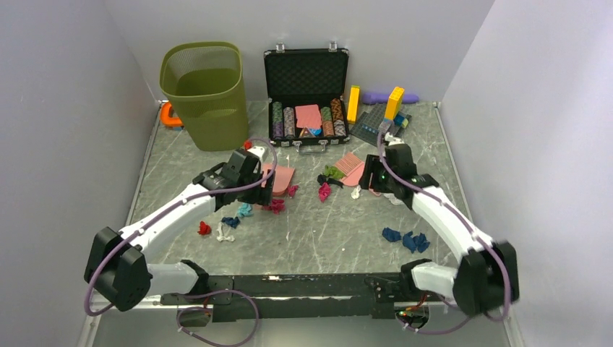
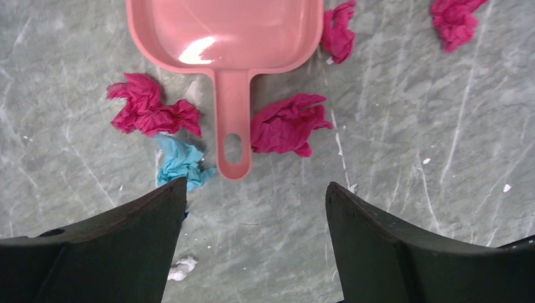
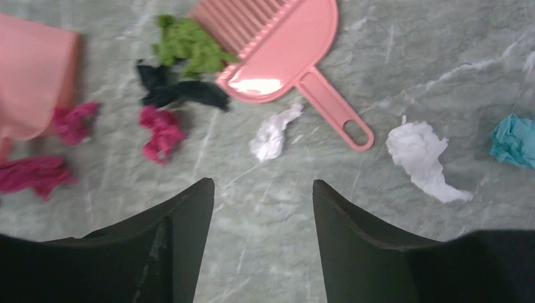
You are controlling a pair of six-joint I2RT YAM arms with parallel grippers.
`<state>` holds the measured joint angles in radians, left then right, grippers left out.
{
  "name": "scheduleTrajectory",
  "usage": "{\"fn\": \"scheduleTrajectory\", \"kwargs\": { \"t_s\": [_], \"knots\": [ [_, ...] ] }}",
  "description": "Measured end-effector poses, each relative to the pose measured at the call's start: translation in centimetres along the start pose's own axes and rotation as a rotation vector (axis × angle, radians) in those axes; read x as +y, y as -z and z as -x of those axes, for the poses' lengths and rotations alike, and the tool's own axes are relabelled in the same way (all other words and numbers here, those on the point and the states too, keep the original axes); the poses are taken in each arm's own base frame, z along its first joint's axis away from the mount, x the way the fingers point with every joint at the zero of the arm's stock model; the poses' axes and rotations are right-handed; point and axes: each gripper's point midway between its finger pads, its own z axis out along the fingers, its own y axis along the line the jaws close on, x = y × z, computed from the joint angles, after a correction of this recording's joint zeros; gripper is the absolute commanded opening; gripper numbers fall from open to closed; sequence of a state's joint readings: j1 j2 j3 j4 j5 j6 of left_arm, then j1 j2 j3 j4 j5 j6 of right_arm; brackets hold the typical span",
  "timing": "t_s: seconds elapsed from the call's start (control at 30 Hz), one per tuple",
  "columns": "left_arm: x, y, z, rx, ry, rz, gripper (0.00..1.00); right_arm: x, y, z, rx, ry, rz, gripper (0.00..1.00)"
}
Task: Sweep away the paper scraps from the table
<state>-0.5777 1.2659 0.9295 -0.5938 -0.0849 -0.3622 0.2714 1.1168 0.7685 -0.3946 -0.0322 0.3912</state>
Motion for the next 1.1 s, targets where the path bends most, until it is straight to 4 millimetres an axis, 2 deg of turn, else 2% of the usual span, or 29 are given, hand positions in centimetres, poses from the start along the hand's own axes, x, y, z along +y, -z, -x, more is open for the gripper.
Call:
{"fn": "scheduleTrajectory", "kwargs": {
  "t_s": [0.17,0.23,0.33,0.5,0.63,0.7,0.87,0.97,1.1],
  "knots": [
    [-1.2,1.3,0.5,-0.104,-0.007,-0.054,0.86,-2.6,-5.1,-1.6,0.149,0.028,-0.153,0.60],
    [-1.4,2.4,0.9,-0.160,-0.001,-0.072,0.87,-3.7,-6.4,-2.5,0.200,0.043,-0.206,0.60],
    [-1.3,3.7,1.7,-0.235,0.007,-0.086,0.87,-5.0,-7.5,-3.2,0.250,0.073,-0.274,0.60],
    [-0.9,5.0,1.7,-0.302,0.018,-0.096,0.88,-6.4,-9.4,-2.8,0.300,0.131,-0.357,0.61],
    [-0.7,5.7,1.7,-0.326,0.021,-0.101,0.89,-6.2,-11.1,-2.5,0.333,0.174,-0.352,0.69],
    [-0.8,6.0,1.9,-0.339,0.022,-0.107,0.89,-5.8,-11.6,-2.4,0.339,0.198,-0.337,0.68],
    [-0.8,6.6,2.1,-0.361,0.025,-0.118,0.89,-3.7,-12.8,-2.2,0.364,0.238,-0.254,0.41],
    [-0.9,6.6,2.1,-0.358,0.024,-0.123,0.89,-2.0,-13.1,-3.0,0.382,0.244,-0.182,0.32],
    [-0.9,6.6,2.1,-0.357,0.023,-0.124,0.89,-0.4,-13.1,-3.7,0.382,0.260,-0.130,0.11]
  ]
}}
